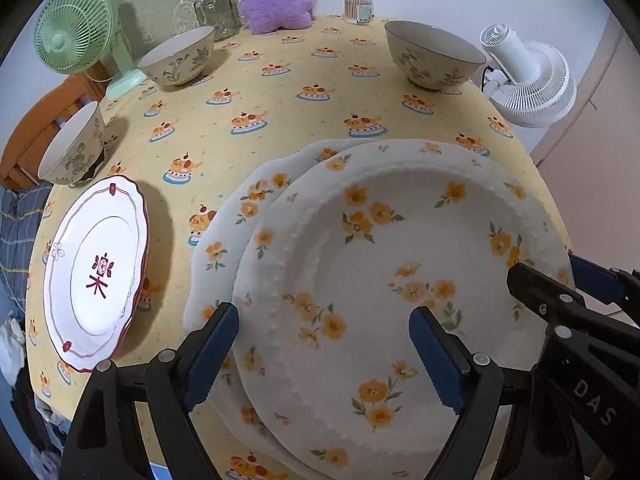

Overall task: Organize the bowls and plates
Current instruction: 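Lower the held plate onto the floral plate and open both tools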

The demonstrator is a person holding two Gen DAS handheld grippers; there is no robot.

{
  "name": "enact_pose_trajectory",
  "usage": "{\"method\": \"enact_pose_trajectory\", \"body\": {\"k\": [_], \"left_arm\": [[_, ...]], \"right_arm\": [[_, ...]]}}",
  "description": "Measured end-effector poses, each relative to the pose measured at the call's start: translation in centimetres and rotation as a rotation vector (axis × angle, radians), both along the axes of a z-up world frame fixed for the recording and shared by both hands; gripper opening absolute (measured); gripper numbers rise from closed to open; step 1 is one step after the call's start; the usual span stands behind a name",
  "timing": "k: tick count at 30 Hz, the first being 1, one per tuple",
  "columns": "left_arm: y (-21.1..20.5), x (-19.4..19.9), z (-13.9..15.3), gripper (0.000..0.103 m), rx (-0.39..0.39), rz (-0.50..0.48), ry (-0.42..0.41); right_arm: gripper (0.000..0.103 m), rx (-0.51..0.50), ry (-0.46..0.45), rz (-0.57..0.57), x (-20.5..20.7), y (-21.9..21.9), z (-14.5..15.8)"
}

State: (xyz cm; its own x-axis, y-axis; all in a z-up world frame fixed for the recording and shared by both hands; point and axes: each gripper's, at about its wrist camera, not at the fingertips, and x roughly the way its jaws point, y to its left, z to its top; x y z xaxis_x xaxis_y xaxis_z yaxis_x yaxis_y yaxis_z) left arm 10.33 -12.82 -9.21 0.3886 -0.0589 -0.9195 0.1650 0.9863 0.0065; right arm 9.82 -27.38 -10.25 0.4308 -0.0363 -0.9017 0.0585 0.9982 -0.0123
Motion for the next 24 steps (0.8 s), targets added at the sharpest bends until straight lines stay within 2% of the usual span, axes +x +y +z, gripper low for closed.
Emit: {"method": "enact_pose_trajectory", "body": {"k": [6, 10, 24], "left_arm": [[0.3, 0.1, 0.1, 0.088, 0.009, -0.020, -0.008], [0.5, 0.2, 0.3, 0.088, 0.027, -0.038, -0.016], [1.1, 0.7, 0.5, 0.089, 0.016, -0.061, -0.021]], "right_arm": [[0.048, -0.025, 0.011, -0.020, 0.4, 0.4, -0.5], [0.044, -0.006, 0.033, -0.029, 0.9, 0.8, -1.0], [0.044, -0.021, 0.051, -0.057, 2.1, 1.8, -1.7]]}}
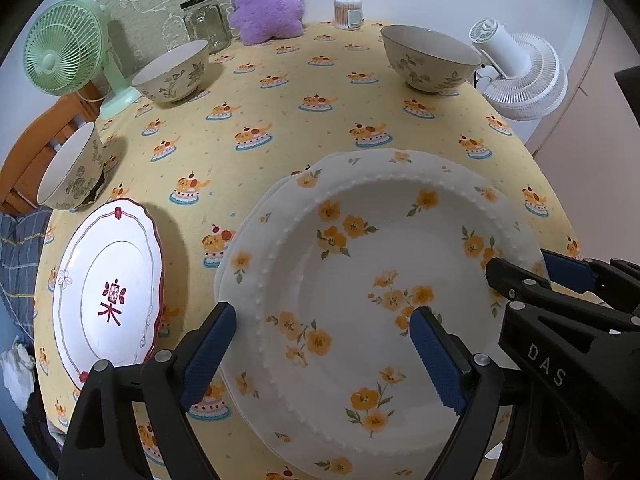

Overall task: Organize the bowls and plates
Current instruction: 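Lower the held plate onto the floral plate and open both tools, then move both tools to the red-rimmed white plate and grasp its rim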

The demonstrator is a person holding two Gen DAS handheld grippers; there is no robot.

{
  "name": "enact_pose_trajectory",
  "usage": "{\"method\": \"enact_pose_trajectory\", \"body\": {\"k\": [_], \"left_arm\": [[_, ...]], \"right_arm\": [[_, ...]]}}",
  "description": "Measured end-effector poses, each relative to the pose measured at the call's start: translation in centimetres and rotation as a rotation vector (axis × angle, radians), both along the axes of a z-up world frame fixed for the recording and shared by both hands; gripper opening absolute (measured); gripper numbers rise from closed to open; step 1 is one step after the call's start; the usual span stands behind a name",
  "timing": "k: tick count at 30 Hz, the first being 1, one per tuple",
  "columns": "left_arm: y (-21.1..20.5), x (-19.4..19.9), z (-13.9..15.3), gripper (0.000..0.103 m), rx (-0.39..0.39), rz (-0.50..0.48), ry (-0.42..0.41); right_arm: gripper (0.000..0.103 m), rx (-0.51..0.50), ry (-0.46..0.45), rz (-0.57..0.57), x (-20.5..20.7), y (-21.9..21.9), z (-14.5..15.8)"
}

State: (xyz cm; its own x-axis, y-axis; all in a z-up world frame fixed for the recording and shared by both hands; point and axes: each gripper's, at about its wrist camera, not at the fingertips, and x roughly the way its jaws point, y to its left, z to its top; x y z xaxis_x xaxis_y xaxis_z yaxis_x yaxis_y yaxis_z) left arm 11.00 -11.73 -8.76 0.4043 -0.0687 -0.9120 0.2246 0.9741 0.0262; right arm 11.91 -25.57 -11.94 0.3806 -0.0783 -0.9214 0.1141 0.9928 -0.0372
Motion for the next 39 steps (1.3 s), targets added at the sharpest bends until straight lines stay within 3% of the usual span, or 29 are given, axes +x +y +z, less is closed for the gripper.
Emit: {"method": "enact_pose_trajectory", "body": {"k": [8, 15, 25, 33, 39], "left_arm": [[1.1, 0.1, 1.0, 0.089, -0.050, -0.011, 0.006], [2.9, 0.1, 2.7, 0.089, -0.085, -0.033, -0.029], [6.6, 0.2, 5.3, 0.091, -0.114, -0.023, -0.089], [8.7, -0.2, 7.1, 0.091, -0.115, 0.062, -0.154], [11.2, -0.5, 7.4, 0.091, -0.097, 0.184, -0.181]], "right_arm": [[0.047, 0.027, -0.005, -0.038, -0.1, -0.2, 0.5], [0.063, 0.023, -0.080, -0.034, -0.9, 1.4, 2.8], [0.072, 0.012, -0.182, -0.079, -1.8, 4.7, 6.1], [0.073, 0.031, -0.262, -0.022, -1.7, 7.0, 8.4], [0.073, 0.064, -0.306, 0.056, -1.0, 8.9, 8.9]]}}
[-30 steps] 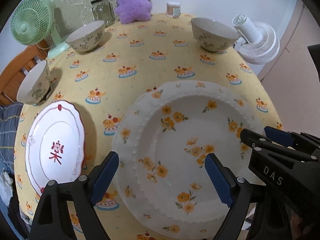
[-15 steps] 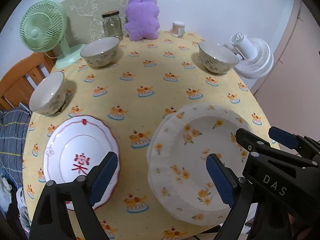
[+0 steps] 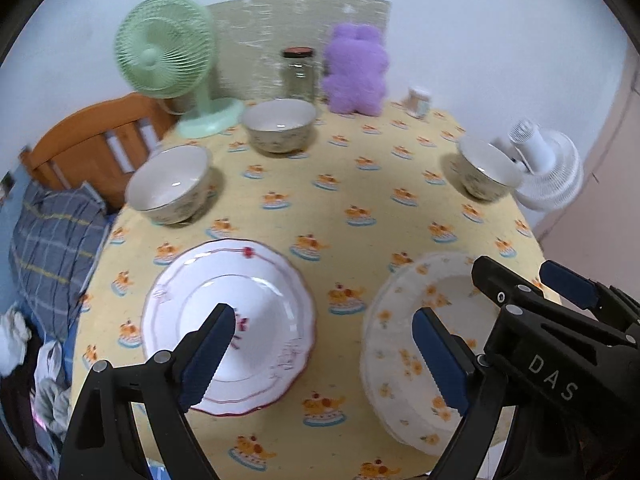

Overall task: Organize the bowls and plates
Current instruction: 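Move both tools to the red-rimmed white plate and grasp its rim, then lift the red-rimmed plate with both tools toward the stacked floral plates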

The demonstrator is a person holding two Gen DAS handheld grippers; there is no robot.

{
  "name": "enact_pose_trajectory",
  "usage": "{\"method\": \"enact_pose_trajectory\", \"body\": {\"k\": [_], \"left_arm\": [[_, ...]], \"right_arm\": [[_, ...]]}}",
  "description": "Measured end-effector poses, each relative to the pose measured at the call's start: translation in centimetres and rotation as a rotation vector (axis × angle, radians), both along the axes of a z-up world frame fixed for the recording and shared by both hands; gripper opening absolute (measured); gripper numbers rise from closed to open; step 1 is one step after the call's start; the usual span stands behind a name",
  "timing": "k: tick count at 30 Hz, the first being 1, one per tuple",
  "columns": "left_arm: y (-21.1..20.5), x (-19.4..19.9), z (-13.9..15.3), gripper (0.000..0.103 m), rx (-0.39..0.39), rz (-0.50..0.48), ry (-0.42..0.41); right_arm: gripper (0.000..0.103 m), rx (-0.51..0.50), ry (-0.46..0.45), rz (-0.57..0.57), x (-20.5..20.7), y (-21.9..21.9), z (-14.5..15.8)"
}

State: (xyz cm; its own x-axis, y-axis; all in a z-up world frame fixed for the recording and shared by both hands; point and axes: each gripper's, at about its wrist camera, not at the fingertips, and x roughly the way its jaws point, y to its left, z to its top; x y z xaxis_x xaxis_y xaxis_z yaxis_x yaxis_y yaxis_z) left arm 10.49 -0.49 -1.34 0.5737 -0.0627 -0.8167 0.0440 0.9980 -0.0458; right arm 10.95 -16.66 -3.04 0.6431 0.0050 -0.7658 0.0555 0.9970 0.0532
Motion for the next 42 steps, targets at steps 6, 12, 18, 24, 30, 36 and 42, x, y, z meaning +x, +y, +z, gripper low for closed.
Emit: {"method": "enact_pose_trajectory", "body": {"k": [6, 12, 18, 24, 30, 36, 42], "left_arm": [[3.5, 0.3, -0.2, 0.091, -0.008, 0.068, -0.005], [7.4, 1.1, -0.8, 0.091, -0.007, 0.058, -0.020], [10.9, 2.5, -2.5, 0.088, -0.005, 0.032, -0.004], [13.3, 3.8, -4.7, 0.086, 0.004, 0.001, 0.005], [14.3, 4.7, -7.2, 0.081, 0.026, -0.040, 0.046], [14.6, 5.2, -9.0, 0.073, 0.016, -0.071, 0.089], [14.5, 5.8, -10.0, 0.060, 0.014, -0.092, 0.113]], "right_arm": [[0.073, 0.001, -0.018, 0.064, 1.0, 3.4, 0.0], [0.077, 0.019, -0.022, 0.076, 2.0, 7.2, -0.5], [0.078, -0.004, -0.072, 0.083, 2.6, 11.2, -1.2], [0.078, 0.004, 0.002, 0.048, 4.1, 14.0, -3.4], [0.078, -0.053, 0.022, 0.038, 4.7, 16.5, -5.6], [0.078, -0.053, 0.064, 0.029, 5.0, 17.4, -7.6], [0.073, -0.046, 0.096, -0.006, 5.3, 17.4, -8.7]]}}
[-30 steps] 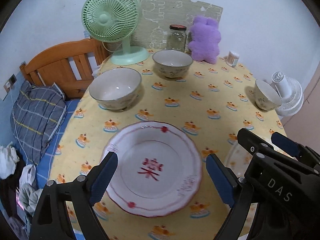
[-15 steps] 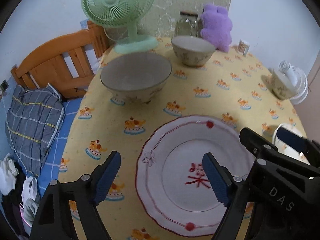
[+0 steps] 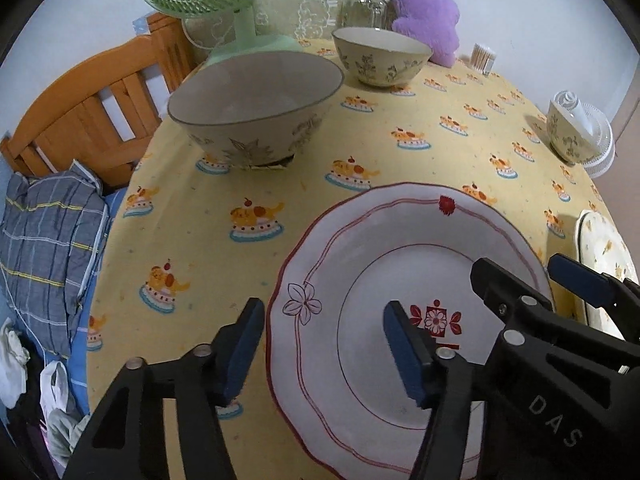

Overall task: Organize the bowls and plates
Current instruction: 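Lift the red-rimmed plate with both tools toward the stacked floral plates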

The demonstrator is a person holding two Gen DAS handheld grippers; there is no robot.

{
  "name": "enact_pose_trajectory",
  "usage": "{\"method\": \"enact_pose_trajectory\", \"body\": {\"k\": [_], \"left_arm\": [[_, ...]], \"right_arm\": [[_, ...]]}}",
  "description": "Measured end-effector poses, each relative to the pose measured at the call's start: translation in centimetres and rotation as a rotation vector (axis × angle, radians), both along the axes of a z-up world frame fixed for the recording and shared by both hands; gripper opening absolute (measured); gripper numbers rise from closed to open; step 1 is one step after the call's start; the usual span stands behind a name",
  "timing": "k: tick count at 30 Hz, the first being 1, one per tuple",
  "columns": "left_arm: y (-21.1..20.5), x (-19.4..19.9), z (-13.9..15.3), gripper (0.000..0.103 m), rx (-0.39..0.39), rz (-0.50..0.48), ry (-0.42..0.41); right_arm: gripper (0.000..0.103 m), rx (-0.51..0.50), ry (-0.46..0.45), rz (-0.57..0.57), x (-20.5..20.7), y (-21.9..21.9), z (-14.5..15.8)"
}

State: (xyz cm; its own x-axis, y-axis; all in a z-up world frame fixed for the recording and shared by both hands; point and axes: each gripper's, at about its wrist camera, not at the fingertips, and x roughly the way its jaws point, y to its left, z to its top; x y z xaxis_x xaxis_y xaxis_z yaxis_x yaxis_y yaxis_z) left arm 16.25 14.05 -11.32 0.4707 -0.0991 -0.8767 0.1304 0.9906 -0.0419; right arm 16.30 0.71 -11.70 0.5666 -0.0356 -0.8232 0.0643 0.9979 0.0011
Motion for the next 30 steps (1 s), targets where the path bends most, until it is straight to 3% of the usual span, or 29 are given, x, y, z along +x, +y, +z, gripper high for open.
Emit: {"method": "enact_pose_trajectory", "body": {"k": [2, 9, 21, 30], "left_arm": [[-0.1, 0.2, -0.3, 0.054, 0.001, -0.006, 0.011], [-0.4, 0.7, -0.2, 0.054, 0.039, -0.017, -0.005], [-0.7, 1.0, -0.2, 0.055, 0.052, -0.038, -0.013], [0.1, -0.4, 0.1, 0.056, 0.016, -0.039, 0.055]], "right_arm": [[0.071, 0.001, 0.014, -0.006, 0.2, -0.1, -0.4], [0.061, -0.024, 0.043, -0.032, 1.2, -0.2, -1.2], [0.061, -0.021, 0.066, -0.034, 2.4, -0.4, -1.9], [0.060, -0.004, 0.117, -0.025, 1.0, -0.2, -1.6]]}}
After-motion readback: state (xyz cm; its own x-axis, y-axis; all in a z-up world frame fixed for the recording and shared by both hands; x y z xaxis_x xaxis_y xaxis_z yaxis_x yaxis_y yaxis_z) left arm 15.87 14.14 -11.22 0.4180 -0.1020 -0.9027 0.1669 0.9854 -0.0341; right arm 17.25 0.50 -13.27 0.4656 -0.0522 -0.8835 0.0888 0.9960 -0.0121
